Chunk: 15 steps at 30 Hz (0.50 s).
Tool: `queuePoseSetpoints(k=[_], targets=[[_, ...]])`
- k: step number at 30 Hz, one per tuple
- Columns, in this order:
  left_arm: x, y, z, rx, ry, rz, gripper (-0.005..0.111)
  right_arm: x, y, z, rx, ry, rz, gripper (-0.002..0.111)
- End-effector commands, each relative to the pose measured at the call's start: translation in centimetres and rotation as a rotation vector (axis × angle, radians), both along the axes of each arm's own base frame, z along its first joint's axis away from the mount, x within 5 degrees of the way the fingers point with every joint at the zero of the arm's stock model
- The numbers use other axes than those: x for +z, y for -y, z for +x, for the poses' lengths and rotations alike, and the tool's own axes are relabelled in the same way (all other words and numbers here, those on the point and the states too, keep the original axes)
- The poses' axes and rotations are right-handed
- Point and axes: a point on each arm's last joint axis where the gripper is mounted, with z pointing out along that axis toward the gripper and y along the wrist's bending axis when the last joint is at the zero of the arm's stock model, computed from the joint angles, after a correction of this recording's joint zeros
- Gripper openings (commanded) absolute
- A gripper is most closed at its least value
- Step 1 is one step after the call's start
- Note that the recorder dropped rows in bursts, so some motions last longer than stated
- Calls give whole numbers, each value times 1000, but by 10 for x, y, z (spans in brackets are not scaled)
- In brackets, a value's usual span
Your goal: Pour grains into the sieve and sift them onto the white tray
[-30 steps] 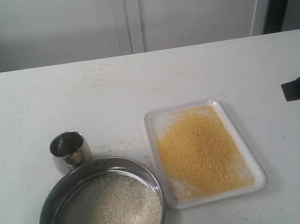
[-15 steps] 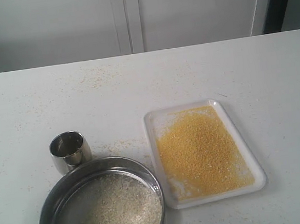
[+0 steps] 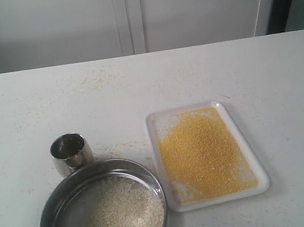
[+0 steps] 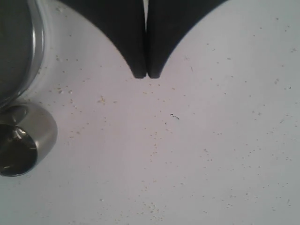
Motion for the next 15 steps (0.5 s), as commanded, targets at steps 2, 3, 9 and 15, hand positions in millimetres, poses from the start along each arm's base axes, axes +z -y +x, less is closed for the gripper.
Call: queuePoseSetpoints(k=[2, 3, 9, 15], targets=[[3, -3, -23, 1, 81, -38, 0, 1, 1, -1, -12, 11, 0, 0], [4, -3, -28, -27, 111, -12, 0, 1, 1, -1, -12, 11, 0, 0], [3, -2, -54, -239, 242, 142, 0, 1, 1, -1, -12, 11, 0, 0], [-7, -5, -75, -213, 314, 108, 0, 1, 1, -1, -12, 11, 0, 0]])
